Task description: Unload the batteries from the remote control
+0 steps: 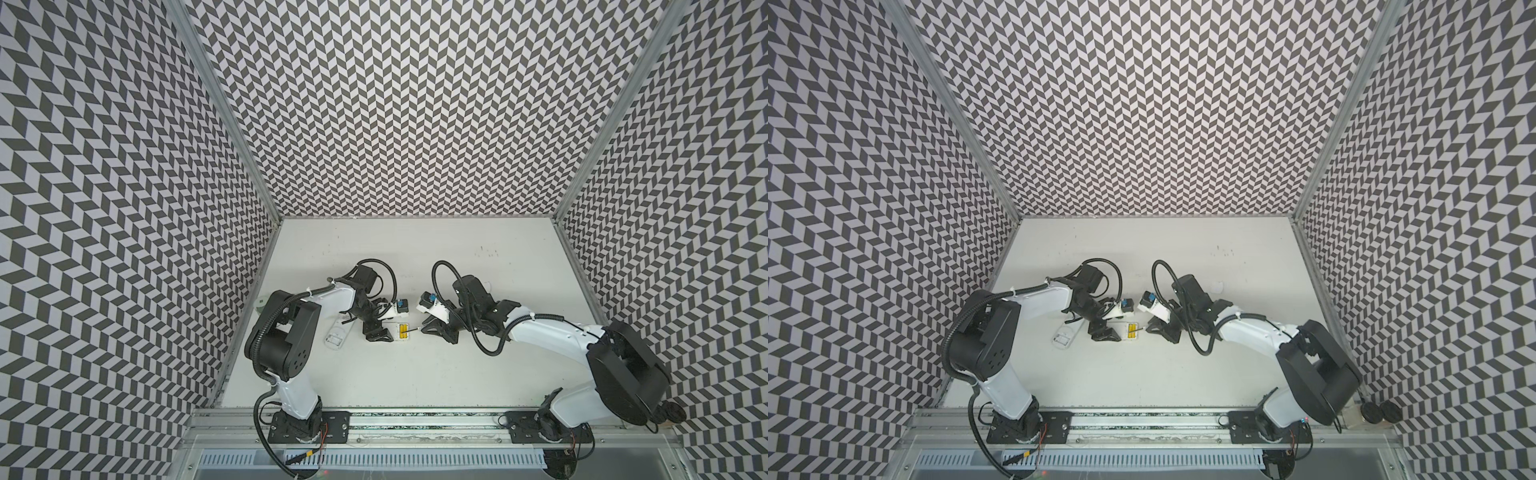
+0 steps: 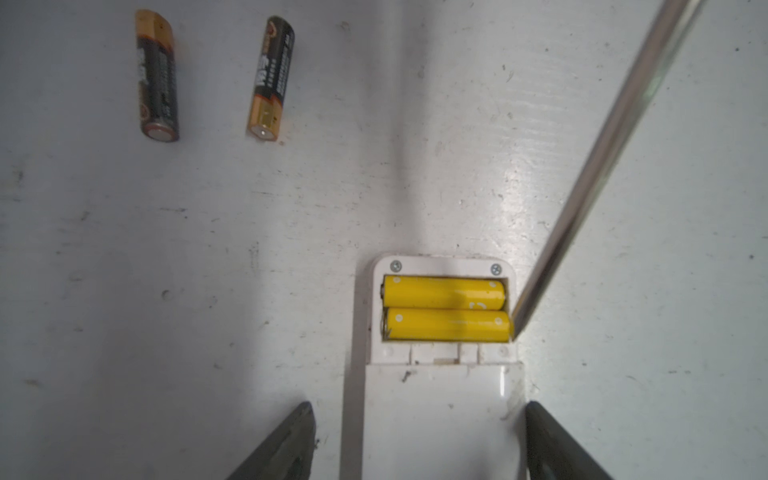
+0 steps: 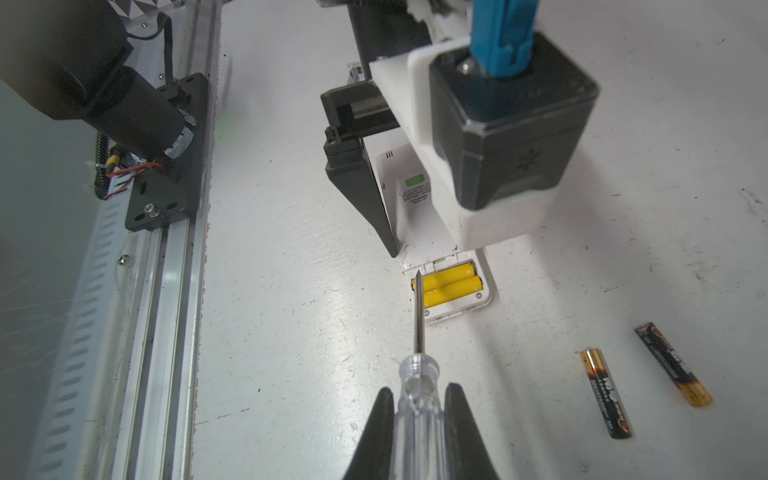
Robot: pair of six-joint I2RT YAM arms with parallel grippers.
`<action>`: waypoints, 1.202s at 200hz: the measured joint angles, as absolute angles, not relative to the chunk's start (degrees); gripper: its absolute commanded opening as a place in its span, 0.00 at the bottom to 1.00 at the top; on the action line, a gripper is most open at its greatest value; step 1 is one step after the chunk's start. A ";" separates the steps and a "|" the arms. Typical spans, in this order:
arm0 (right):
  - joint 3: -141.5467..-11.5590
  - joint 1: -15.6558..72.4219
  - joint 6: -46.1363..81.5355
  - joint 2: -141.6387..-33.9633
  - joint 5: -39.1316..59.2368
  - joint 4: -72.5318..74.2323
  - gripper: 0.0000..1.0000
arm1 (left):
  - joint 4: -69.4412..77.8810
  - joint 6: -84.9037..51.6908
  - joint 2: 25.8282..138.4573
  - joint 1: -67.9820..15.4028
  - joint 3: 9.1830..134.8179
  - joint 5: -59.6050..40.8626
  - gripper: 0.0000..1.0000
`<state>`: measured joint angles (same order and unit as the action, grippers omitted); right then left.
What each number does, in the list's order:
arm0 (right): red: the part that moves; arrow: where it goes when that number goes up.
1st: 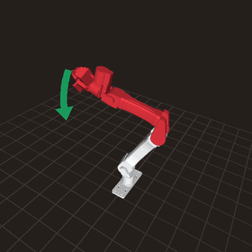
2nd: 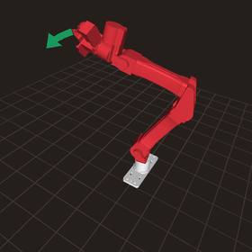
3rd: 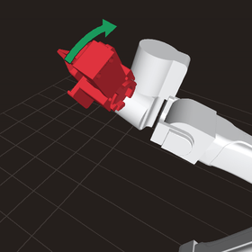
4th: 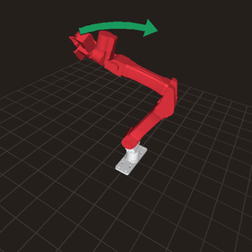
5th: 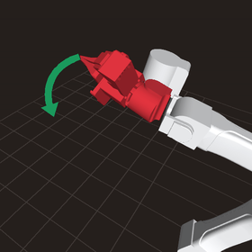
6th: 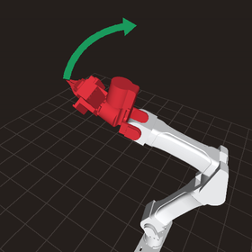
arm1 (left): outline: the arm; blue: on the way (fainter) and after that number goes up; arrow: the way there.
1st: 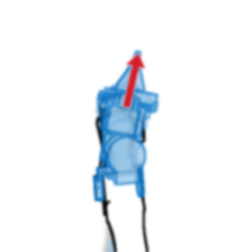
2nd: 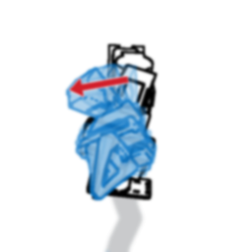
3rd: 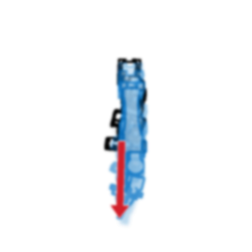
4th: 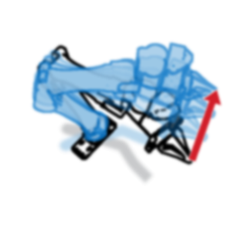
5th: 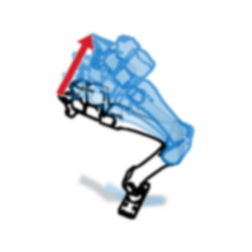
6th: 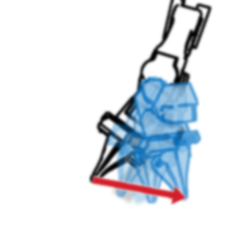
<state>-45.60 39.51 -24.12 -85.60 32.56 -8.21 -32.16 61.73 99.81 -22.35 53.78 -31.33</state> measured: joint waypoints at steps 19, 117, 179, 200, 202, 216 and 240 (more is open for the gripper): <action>-45.60 39.64 -24.34 -85.69 32.14 -8.60 0.00 | -31.22 61.76 99.61 -22.59 53.21 -31.66 0.77; -42.72 40.03 -24.88 -84.25 29.98 -7.42 0.00 | -28.51 61.58 100.38 -25.28 53.30 -32.56 0.78; -41.69 40.36 -24.47 -83.07 29.32 -6.83 0.00 | -26.76 61.58 101.14 -26.98 53.34 -32.84 0.70; -41.04 40.49 -24.32 -82.83 29.32 -5.93 0.00 | -26.50 61.60 101.14 -27.09 53.17 -32.91 0.70; -40.95 40.49 -24.25 -82.83 29.32 -5.89 0.00 | -26.46 61.60 101.14 -27.11 53.15 -32.93 0.70; -40.80 40.56 -24.05 -82.83 29.30 -5.96 0.00 | -26.22 61.63 101.14 -27.24 53.04 -32.95 0.68; -40.82 40.84 -24.05 -82.83 29.15 -5.96 0.00 | -26.15 61.58 101.14 -27.38 53.04 -33.08 0.67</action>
<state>-40.82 40.84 -24.05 -82.83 29.15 -5.96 -26.15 61.58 101.14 -27.38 53.04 -33.08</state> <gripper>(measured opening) 0.157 0.674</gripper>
